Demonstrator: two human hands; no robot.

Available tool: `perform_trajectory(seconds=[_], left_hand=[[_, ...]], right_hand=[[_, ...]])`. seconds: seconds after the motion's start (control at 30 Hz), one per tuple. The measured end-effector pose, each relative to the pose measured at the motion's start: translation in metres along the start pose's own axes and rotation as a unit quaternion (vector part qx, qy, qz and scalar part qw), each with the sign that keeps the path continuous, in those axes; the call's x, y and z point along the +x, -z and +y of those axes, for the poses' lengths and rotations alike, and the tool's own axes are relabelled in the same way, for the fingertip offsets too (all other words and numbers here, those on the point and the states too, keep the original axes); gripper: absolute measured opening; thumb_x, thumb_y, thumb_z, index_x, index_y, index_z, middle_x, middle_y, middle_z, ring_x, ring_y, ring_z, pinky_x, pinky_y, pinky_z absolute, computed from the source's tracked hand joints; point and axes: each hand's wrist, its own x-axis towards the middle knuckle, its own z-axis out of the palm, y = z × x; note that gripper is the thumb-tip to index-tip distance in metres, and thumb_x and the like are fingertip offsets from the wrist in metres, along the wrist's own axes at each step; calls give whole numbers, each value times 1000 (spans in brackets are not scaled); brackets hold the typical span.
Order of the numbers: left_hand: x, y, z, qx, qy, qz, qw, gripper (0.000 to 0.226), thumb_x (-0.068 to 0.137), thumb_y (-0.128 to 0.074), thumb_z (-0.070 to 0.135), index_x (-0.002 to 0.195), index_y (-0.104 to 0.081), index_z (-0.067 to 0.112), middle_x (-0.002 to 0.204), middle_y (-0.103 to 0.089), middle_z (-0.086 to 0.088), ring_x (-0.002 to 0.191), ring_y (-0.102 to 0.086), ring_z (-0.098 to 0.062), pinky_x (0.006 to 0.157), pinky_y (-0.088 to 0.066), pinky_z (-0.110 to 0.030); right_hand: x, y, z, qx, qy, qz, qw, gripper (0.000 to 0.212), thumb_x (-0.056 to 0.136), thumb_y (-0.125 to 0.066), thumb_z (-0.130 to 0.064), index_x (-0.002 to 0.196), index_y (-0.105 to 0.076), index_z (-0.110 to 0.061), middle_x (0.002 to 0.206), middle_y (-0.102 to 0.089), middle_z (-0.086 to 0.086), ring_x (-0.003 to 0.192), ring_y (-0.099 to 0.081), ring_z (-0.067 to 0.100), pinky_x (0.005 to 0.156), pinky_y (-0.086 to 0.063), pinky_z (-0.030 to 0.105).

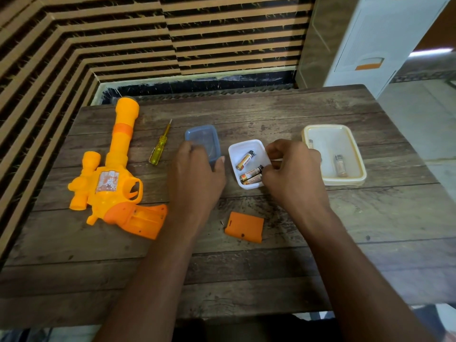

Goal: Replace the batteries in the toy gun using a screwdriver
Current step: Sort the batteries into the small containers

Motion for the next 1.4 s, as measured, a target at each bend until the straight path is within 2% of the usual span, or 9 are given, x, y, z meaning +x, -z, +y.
perform_trajectory(seconds=[0.13,0.3,0.4,0.6,0.93,1.07,1.17,1.27,1.4], left_hand=[[-4,-2,1,10,41,1,999,54,89,-79,45,116,-65,1,134,-55,-16,123,-55,-33,88,-54,-43],[-1,-1,2,-29,61,25,997,33,87,-82,32,99,-67,6,121,-61,-12,118,-57,-28,78,-42,-30],[3,4,2,-176,128,46,975,30,78,-87,31,92,-65,16,108,-64,2,111,-62,-22,72,-52,-34],[-3,16,12,-355,147,-7,923,42,82,-87,31,112,-64,15,116,-68,1,101,-66,-7,56,-47,-10],[-18,4,14,-238,4,-38,971,53,69,-86,51,111,-63,28,117,-57,10,114,-61,-20,85,-59,-44],[-21,7,21,-250,-8,-23,968,38,82,-71,57,98,-70,23,109,-59,8,100,-57,-4,78,-43,-15],[-20,4,19,-260,8,15,966,23,98,-68,39,88,-70,19,98,-65,4,89,-60,-4,73,-46,-20],[-15,1,17,-251,39,19,967,7,97,-71,19,102,-67,17,101,-69,4,90,-65,-5,71,-51,-23],[-12,-2,18,-264,88,-24,960,27,101,-68,23,126,-65,13,101,-65,9,86,-62,0,64,-46,-12]], right_hand=[[0,-2,0,-12,5,4,1000,33,84,-61,-2,112,-75,-12,99,-77,8,87,-70,20,56,-37,6],[-1,-4,-2,-15,12,10,1000,39,85,-63,-5,121,-74,-11,104,-79,6,93,-72,21,74,-44,18],[-2,-3,-4,-12,15,9,1000,37,85,-66,-6,120,-75,-12,105,-79,4,97,-73,19,77,-44,18],[2,-9,-4,26,6,-3,1000,29,88,-66,-9,114,-77,-15,101,-79,1,98,-73,18,83,-57,26],[3,-9,1,104,-3,17,994,24,101,-54,-22,93,-76,-14,74,-75,-1,74,-72,18,70,-60,44],[5,-9,1,126,-11,14,992,17,100,-65,-26,101,-79,-15,83,-77,-3,80,-72,14,65,-52,29],[6,-7,2,114,-18,3,993,19,92,-74,-15,111,-76,-14,89,-72,-9,89,-72,11,75,-58,25],[5,-7,2,116,-27,-9,993,27,88,-79,-13,115,-75,-15,96,-75,-7,94,-73,10,81,-60,27],[7,-9,2,152,-38,-10,988,27,85,-81,-9,109,-75,-18,94,-76,-9,91,-73,6,81,-63,30]])
